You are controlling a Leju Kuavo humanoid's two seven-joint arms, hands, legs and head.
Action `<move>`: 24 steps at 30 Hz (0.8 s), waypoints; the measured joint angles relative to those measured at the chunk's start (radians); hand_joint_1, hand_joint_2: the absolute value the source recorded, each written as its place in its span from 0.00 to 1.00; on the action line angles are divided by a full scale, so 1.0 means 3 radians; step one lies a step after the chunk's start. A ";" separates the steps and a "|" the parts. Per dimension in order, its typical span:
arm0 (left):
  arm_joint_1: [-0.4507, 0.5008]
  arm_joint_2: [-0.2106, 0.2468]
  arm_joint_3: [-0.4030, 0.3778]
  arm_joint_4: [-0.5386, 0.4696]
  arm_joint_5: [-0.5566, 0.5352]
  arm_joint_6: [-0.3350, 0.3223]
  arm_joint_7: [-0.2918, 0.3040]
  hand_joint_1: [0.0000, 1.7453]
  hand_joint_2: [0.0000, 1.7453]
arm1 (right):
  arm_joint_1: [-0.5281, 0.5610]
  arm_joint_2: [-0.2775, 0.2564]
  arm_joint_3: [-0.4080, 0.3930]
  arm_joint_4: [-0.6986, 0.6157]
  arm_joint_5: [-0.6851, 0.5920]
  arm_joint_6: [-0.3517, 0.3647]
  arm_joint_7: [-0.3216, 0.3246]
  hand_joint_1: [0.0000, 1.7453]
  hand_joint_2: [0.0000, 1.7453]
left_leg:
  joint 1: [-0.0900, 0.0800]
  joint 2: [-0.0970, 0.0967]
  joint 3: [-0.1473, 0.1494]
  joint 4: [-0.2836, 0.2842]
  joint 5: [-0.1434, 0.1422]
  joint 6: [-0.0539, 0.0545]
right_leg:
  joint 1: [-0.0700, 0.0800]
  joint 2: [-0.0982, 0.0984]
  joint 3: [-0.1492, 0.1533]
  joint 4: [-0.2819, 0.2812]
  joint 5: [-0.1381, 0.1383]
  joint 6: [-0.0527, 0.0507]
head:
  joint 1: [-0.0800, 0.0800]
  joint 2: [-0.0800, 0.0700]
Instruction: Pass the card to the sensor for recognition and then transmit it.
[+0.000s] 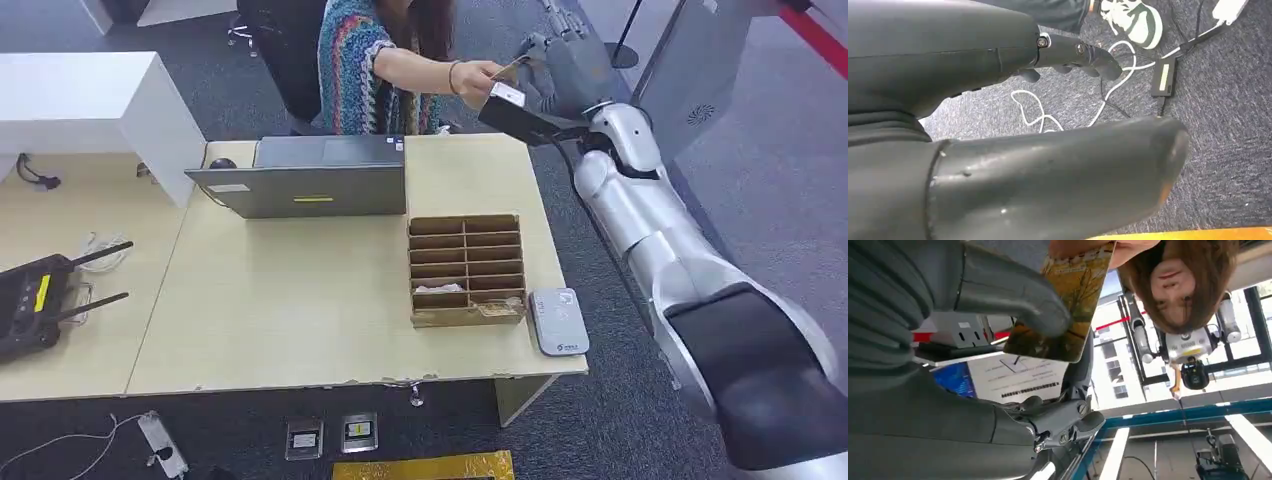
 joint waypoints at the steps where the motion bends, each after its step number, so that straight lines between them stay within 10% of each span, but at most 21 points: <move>1: 0.0000 0.0000 0.0001 0.0000 -0.0001 -0.0003 0.0000 0.00 0.00 | 0.0000 0.0000 0.0001 0.0000 -0.0001 0.0004 0.0004 1.00 1.00 | 0.0000 0.0000 0.0000 0.0000 0.0000 0.0000 | 0.0000 0.0000 0.0000 0.0000 0.0000 0.0000 | -0.0001 0.0000; 24: 0.0000 0.0001 -0.0057 0.0000 0.0029 0.0000 0.0000 0.00 0.00 | 0.0018 -0.0052 0.0003 0.0000 -0.0080 0.0014 0.0047 1.00 1.00 | 0.0000 0.0003 0.0000 0.0000 0.0000 0.0000 | 0.0000 0.0004 -0.0001 0.0000 0.0000 0.0000 | 0.0000 0.0000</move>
